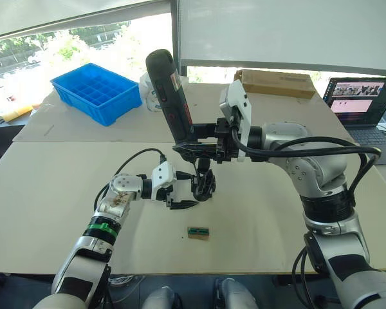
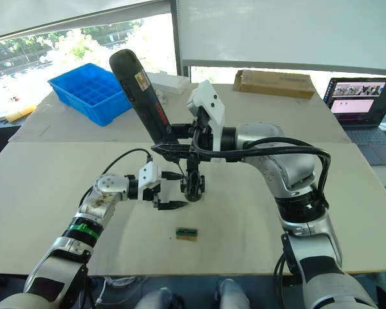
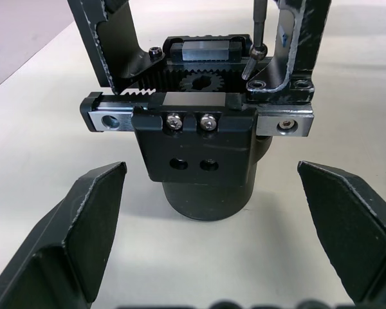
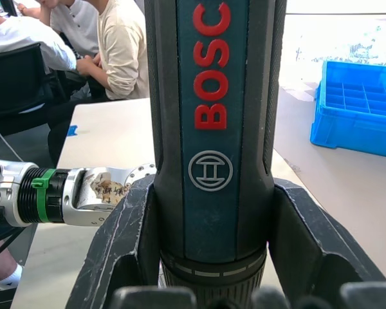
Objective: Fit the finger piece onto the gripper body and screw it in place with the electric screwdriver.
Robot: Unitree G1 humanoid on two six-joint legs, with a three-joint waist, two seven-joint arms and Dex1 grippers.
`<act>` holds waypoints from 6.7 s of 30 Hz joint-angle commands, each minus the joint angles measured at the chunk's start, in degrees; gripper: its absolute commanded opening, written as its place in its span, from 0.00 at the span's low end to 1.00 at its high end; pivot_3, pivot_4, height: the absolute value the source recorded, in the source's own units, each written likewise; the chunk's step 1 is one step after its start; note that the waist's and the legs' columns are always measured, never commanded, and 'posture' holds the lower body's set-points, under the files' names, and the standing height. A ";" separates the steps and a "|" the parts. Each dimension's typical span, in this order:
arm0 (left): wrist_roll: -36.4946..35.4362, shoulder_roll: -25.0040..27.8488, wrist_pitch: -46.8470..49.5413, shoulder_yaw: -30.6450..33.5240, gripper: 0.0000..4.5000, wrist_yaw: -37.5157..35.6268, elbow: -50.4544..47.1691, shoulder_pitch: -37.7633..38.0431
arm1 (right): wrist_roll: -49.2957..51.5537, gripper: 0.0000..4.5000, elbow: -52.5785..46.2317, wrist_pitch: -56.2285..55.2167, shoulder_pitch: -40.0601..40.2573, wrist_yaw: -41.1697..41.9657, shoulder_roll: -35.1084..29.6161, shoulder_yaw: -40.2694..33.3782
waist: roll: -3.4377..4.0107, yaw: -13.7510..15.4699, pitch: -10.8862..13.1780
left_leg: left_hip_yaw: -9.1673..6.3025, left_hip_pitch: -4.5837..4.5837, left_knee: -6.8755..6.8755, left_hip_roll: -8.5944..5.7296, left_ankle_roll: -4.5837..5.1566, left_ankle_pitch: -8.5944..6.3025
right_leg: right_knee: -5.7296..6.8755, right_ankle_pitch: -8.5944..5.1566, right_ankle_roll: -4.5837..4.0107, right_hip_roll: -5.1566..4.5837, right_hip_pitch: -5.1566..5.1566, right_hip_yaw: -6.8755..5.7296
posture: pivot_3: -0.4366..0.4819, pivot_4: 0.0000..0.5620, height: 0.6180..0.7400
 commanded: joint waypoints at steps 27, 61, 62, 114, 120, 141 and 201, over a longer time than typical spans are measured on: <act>-0.05 0.17 -1.40 0.57 1.00 0.02 -0.88 -1.10 | 1.39 0.43 -1.60 -0.89 -1.90 -0.69 0.34 -2.57 | 0.00 0.00 0.00 | 0.00 0.00 0.00 0.00 0.00 0.00 | 0.00 0.00 0.00 0.00 0.00 0.00 | 0.48 0.27 0.98; -0.08 -0.10 -1.90 0.62 1.00 0.11 -0.14 -1.40 | 2.75 0.43 -2.63 1.07 -2.38 -2.21 -0.07 -2.56 | 0.00 0.01 0.00 | 0.00 0.00 0.00 0.00 0.00 0.00 | 0.00 0.00 0.00 0.00 0.00 0.00 | 0.48 0.27 0.98; -0.10 -0.11 -1.92 0.61 1.00 0.08 -0.13 -1.40 | 2.59 0.43 -2.43 0.94 -2.33 -2.26 0.00 -2.54 | 0.00 0.02 0.00 | 0.00 0.00 0.00 0.00 0.00 0.00 | 0.00 0.00 0.00 0.00 0.00 0.00 | 0.48 0.27 0.98; -0.23 0.29 -1.18 0.60 1.00 0.23 -1.52 -1.07 | 0.74 0.43 -1.98 -1.10 -1.39 -1.72 0.40 -2.08 | 0.00 0.01 0.00 | 0.00 0.00 0.00 0.00 0.00 0.00 | 0.00 0.00 0.00 0.00 0.00 0.00 | 0.48 0.27 0.98; -0.24 0.28 -1.11 0.63 1.00 0.35 -1.59 -1.08 | 1.61 0.43 -2.51 0.46 -2.40 -1.75 0.45 -2.84 | 0.00 0.00 0.00 | 0.00 0.00 0.00 0.00 0.00 0.00 | 0.00 0.00 0.00 0.00 0.00 0.00 | 0.48 0.27 0.98; -0.05 0.34 -1.24 0.62 1.00 0.41 -0.97 -1.59 | 2.48 0.43 -3.09 1.16 -1.41 -2.63 0.55 -2.60 | 0.00 0.01 0.00 | 0.00 0.00 0.00 0.00 0.00 0.00 | 0.00 0.00 0.00 0.00 0.00 0.00 | 0.48 0.27 0.98; 0.21 0.10 -2.88 0.81 1.00 0.17 1.07 -1.85 | 0.16 0.43 -2.65 -1.15 -0.50 -1.64 0.54 -2.09 | 0.00 0.00 0.00 | 0.00 0.00 0.00 0.00 0.00 0.00 | 0.00 0.00 0.00 0.00 0.00 0.00 | 0.48 0.27 0.98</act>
